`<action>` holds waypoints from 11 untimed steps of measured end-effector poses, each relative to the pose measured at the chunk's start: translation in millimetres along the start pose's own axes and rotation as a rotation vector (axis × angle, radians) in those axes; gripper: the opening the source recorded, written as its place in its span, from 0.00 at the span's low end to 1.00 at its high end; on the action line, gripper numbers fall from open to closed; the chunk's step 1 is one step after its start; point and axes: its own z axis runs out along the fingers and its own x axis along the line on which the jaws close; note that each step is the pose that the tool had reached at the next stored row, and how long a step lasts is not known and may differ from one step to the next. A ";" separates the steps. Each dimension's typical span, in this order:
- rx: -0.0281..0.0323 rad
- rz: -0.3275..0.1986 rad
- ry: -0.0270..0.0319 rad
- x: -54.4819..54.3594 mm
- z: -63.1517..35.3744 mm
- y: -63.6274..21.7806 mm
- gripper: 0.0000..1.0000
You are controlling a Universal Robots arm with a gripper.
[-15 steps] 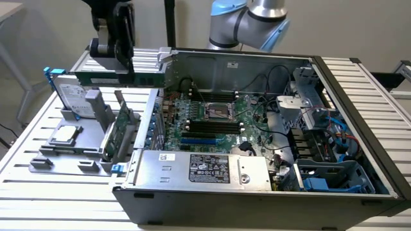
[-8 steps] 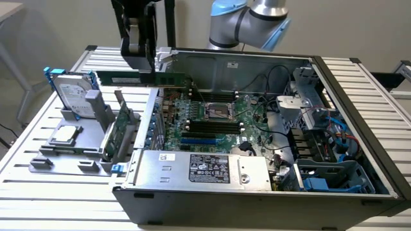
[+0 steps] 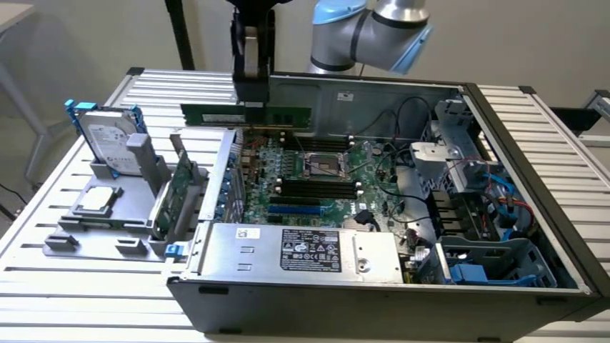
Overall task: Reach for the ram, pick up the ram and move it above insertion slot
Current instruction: 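Pick up the ram and move it above insertion slot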
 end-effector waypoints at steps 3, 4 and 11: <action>0.0000 0.000 -0.0001 -2.7 0.1 -14.1 0.14; 0.0000 0.000 -0.0001 -3.9 0.2 -18.6 0.14; 0.0000 0.000 -0.0001 -15.4 3.8 -47.2 0.14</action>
